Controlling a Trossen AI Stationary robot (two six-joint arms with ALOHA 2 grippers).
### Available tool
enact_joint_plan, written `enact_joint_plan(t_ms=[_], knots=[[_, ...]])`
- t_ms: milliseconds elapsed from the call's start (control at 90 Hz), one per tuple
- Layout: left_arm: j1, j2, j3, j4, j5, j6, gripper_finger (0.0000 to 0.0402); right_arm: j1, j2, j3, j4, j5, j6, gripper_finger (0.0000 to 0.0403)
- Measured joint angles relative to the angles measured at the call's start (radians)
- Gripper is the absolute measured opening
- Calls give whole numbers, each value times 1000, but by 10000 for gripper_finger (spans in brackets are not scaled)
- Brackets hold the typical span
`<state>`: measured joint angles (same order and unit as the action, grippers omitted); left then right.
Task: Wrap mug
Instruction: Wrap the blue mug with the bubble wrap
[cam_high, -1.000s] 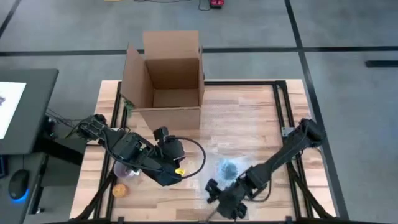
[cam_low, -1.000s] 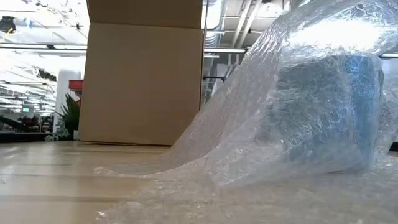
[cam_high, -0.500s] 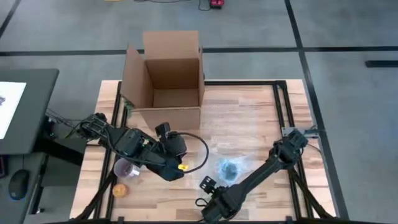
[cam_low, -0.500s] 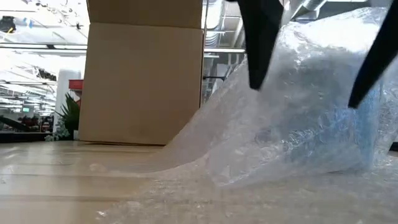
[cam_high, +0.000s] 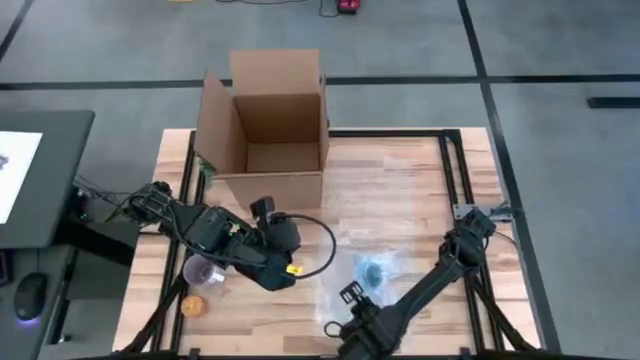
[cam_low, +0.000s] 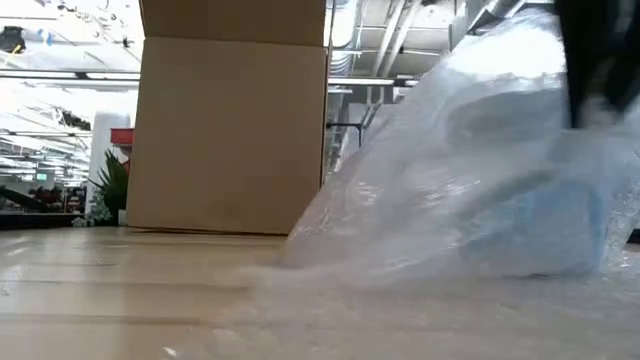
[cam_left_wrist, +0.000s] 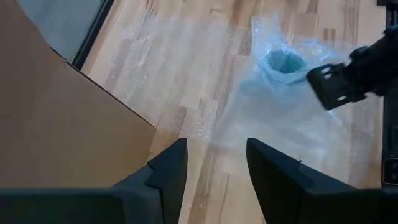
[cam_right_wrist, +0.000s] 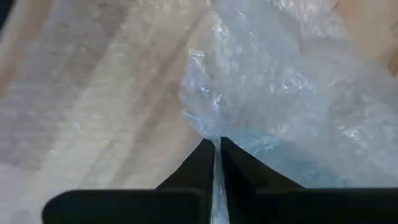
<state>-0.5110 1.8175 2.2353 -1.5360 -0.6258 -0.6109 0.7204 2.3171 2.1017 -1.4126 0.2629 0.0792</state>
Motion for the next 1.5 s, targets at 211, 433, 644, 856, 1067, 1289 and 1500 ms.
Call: enact_joint_plan(t_ms=[211, 433, 644, 856, 1067, 1289, 1500], knots=[[5, 0, 0, 53, -4, 16, 146, 37, -1, 0, -39, -32, 17, 1], [62, 65, 0, 395, 200, 356, 146, 78, -1, 0, -56, -54, 117, 0], [163, 203, -2, 573, 301, 559, 146, 128, -1, 0, -50, -76, 157, 0], [264, 318, -2, 689, 584, 655, 146, 137, -1, 0, -48, -93, 159, 0], [303, 408, -2, 720, 764, 804, 152, 135, -1, 0, -42, -103, 159, 0], [303, 486, -2, 755, 777, 876, 201, 135, -1, -1, -41, -105, 159, 0], [304, 569, -2, 797, 751, 836, 244, 133, -1, -1, -41, -108, 157, 0]])
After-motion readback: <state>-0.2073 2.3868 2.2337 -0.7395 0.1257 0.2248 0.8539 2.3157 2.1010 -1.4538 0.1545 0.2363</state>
